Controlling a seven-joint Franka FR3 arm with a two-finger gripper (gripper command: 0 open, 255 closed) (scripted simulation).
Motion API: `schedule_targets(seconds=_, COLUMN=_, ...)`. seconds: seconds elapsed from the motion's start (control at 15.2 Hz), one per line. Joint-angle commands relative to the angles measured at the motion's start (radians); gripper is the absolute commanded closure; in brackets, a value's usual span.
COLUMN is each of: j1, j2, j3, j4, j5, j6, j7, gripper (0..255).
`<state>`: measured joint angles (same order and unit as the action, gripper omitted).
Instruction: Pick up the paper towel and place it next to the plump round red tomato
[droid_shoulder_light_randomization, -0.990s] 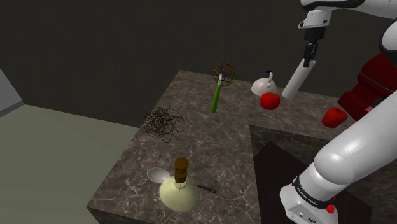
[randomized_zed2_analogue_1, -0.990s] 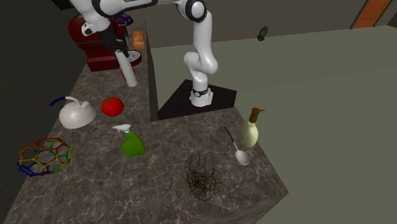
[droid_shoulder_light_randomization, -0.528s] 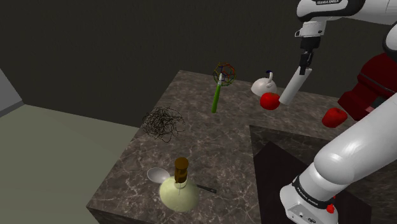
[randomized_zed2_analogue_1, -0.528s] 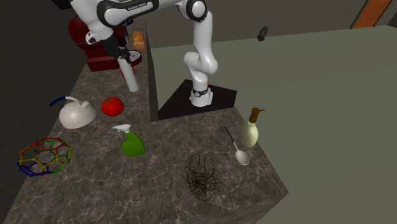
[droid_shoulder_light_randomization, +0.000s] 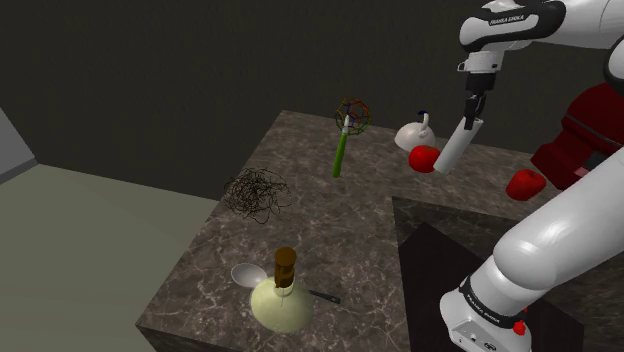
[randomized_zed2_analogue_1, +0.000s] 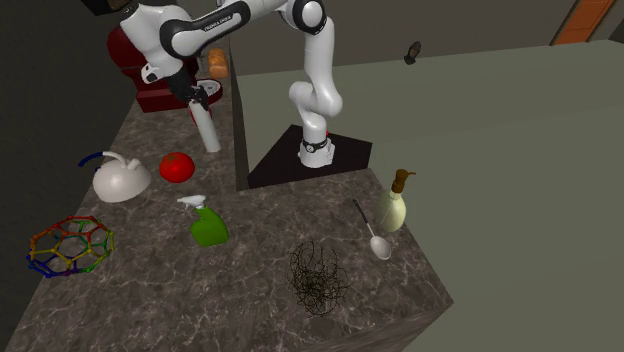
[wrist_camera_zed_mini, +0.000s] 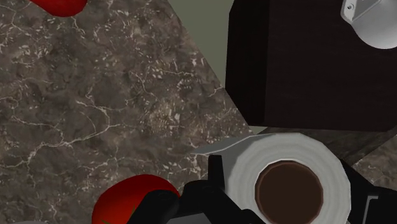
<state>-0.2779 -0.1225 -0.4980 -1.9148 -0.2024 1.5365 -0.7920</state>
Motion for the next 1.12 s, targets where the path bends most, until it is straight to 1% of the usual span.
schedule_targets(seconds=0.0, j1=0.0, j2=0.002, j3=-0.001, j4=-0.024, j5=0.001, j6=0.026, j7=0.004, gripper=255)
schedule_targets(seconds=1.06, j1=-0.007, j2=0.049, j3=-0.016, j4=-0.195, j5=0.011, j6=0.239, j7=0.016, gripper=255)
